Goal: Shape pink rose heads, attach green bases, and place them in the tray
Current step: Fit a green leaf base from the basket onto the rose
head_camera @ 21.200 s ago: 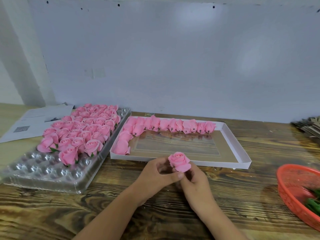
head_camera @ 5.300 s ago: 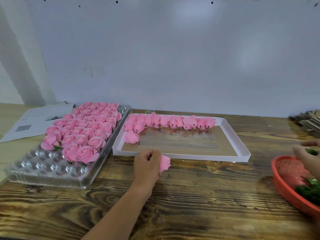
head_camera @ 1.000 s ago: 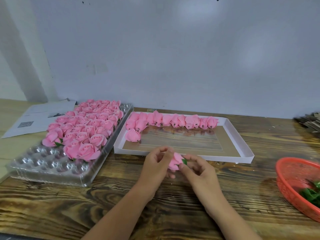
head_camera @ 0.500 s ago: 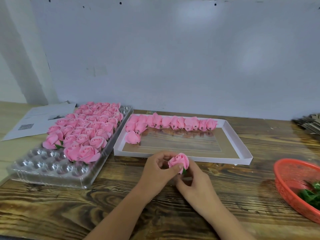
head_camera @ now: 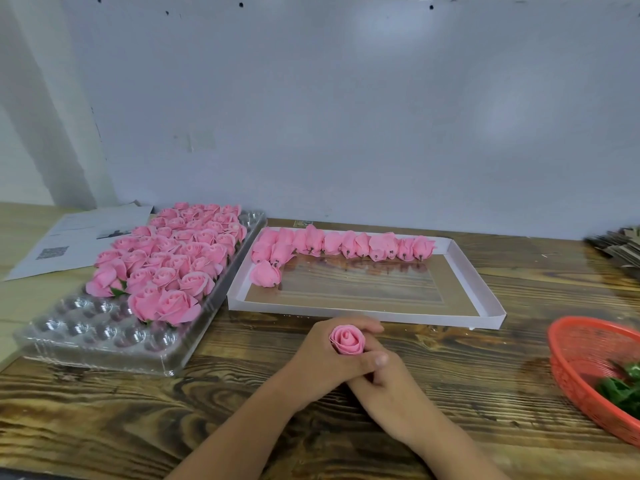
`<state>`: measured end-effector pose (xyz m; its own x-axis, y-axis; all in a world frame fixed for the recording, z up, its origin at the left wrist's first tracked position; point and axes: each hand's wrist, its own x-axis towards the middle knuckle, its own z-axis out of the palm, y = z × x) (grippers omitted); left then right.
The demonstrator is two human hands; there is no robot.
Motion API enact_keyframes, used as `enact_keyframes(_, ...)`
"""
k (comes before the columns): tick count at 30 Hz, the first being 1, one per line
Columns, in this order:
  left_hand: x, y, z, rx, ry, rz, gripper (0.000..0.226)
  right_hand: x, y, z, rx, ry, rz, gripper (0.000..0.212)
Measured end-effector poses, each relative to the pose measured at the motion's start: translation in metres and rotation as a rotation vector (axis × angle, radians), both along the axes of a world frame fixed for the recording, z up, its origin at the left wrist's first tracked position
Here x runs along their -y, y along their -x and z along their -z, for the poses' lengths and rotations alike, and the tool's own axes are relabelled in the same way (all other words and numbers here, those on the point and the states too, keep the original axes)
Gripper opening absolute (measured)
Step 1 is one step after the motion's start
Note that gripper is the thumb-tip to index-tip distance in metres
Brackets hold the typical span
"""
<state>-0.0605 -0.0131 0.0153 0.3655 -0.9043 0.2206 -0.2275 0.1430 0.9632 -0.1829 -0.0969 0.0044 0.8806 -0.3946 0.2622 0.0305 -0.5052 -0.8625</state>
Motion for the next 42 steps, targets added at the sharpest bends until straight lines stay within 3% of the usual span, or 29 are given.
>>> enact_keyframes(4,0.000,0.005,-0.003,0.011,0.015,-0.034,0.026,0.000,0.000,0.002,-0.062,0.041,-0.004,0.025)
enact_keyframes(12,-0.001,0.005,-0.006,-0.063,0.067,-0.078,0.039,-0.002,-0.001,0.001,-0.058,0.042,-0.005,0.022)
enact_keyframes(15,-0.003,0.006,-0.011,-0.095,0.113,-0.108,0.033,0.000,0.000,0.002,-0.060,0.023,0.003,0.022)
enact_keyframes(20,-0.002,0.008,-0.007,0.010,0.090,-0.083,0.024,-0.002,-0.001,0.002,-0.063,0.047,-0.003,0.015)
enact_keyframes(24,-0.001,0.005,-0.004,0.057,0.048,-0.037,0.022,-0.001,-0.001,0.003,-0.050,0.021,-0.008,0.024)
enact_keyframes(27,0.000,0.003,-0.003,0.066,-0.004,-0.004,0.030,0.001,0.000,0.005,-0.029,0.015,-0.004,0.027)
enact_keyframes(33,0.000,-0.001,-0.004,0.037,-0.047,0.021,0.069,0.002,0.000,0.004,0.026,0.061,0.041,0.032)
enact_keyframes(35,-0.001,-0.002,-0.006,0.018,0.047,-0.079,0.058,0.002,0.001,0.004,0.013,0.074,0.072,0.030)
enact_keyframes(38,-0.003,-0.001,-0.010,-0.054,0.175,-0.157,0.017,0.002,0.000,0.005,-0.032,0.095,0.087,0.026)
enact_keyframes(42,-0.002,0.003,-0.007,-0.008,0.162,-0.112,0.012,0.001,0.000,0.005,-0.057,0.142,0.086,0.022)
